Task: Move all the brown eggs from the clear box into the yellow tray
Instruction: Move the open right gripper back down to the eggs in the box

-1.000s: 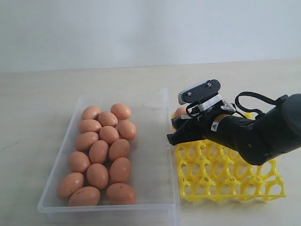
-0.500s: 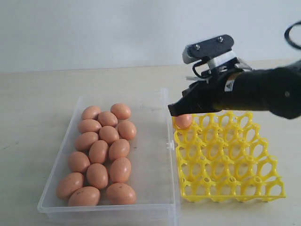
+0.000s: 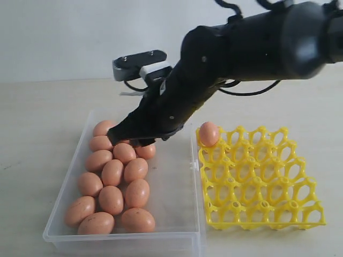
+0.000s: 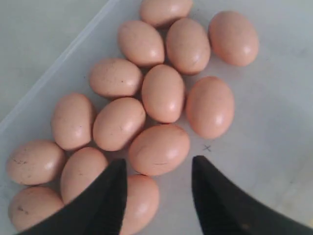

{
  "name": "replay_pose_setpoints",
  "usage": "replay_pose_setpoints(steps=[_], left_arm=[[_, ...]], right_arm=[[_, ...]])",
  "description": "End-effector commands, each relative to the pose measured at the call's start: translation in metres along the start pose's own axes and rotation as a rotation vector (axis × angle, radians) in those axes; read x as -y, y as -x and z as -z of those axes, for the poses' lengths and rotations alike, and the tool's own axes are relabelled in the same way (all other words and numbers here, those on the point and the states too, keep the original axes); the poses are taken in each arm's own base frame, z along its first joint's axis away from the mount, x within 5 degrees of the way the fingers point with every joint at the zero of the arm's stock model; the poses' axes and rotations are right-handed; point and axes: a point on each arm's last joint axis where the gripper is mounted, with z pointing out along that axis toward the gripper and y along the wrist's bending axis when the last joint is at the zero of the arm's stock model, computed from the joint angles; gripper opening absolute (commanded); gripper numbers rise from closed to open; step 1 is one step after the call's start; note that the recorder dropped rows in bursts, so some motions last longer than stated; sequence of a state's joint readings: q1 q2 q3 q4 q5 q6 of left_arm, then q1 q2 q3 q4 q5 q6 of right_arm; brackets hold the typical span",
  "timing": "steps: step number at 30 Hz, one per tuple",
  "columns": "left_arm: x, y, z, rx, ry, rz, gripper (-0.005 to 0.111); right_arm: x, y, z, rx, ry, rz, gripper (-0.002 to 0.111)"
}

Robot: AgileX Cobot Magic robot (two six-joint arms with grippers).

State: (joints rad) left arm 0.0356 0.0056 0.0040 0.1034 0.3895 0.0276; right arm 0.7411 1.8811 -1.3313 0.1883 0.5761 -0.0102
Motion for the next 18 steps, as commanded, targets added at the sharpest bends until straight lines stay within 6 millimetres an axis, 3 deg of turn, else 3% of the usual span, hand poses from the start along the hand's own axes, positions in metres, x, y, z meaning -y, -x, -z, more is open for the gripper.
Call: replay_pose_setpoints(steps=[1, 7, 18], left_arm=[[0.0, 0.002, 0.001, 0.019, -0.005, 0.006, 0.0], [0.0, 0.002, 0.001, 0.019, -0.005, 0.006, 0.0], [0.0, 0.002, 0.001, 0.019, -0.005, 0.006, 0.0]], right_arm=[[-0.001, 0.005, -0.033, -0.105, -0.003, -0.143, 0.061], [0.001, 0.008, -0.063, -0.167, -0.019, -0.294, 0.061], [0.011, 0.003, -0.102, -0.224, -0.049, -0.377, 0.057]])
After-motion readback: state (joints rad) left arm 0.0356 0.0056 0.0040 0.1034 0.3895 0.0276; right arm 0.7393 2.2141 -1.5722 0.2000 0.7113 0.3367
